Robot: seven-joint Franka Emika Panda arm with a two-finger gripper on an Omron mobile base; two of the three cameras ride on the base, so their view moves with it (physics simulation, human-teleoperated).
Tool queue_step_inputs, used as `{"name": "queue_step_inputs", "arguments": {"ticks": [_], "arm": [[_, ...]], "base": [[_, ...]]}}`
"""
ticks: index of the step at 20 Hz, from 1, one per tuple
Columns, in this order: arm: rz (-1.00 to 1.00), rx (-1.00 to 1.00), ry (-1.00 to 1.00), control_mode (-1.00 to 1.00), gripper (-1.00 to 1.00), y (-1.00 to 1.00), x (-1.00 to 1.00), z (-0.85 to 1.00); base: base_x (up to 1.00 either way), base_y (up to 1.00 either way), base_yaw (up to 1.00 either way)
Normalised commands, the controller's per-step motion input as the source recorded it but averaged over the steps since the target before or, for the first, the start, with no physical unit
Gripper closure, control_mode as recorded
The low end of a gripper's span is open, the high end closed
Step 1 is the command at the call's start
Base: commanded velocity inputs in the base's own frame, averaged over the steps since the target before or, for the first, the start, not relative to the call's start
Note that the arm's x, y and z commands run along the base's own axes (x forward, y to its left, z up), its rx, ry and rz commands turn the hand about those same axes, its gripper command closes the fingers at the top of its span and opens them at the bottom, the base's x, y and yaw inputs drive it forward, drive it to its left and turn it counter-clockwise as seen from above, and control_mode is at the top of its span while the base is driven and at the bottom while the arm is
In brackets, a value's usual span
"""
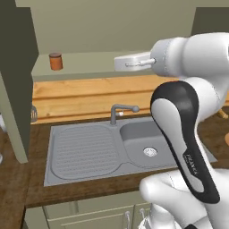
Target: From the different types of pastries on the counter, select a croissant and place it on the cutting board. Then retrieve a jar of jam from the cabinet and place it alongside the croissant on the cutting board.
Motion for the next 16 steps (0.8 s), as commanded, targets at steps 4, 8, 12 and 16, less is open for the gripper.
{"name": "queue_step_inputs", "arguments": {"ticks": [4, 8, 12, 16], "arm": [[0.30, -0.08, 0.09, -1.00, -1.00, 0.41, 0.34, -0.26], [0.03, 0.00, 0.02, -1.00, -1.00, 0.04, 0.07, 0.00], [0.00, -0.01, -0.01, -1.00, -1.00, 0.16, 0.03, -0.07], [-0.04, -0.02, -0.10, -1.00, -1.00, 0.36, 0.12, -0.01]], "base": [[0.00, 0.00, 0.00], [0.00, 0.00, 0.00], [0.00, 0.00, 0.00], [0.00, 0.00, 0.00]]}}
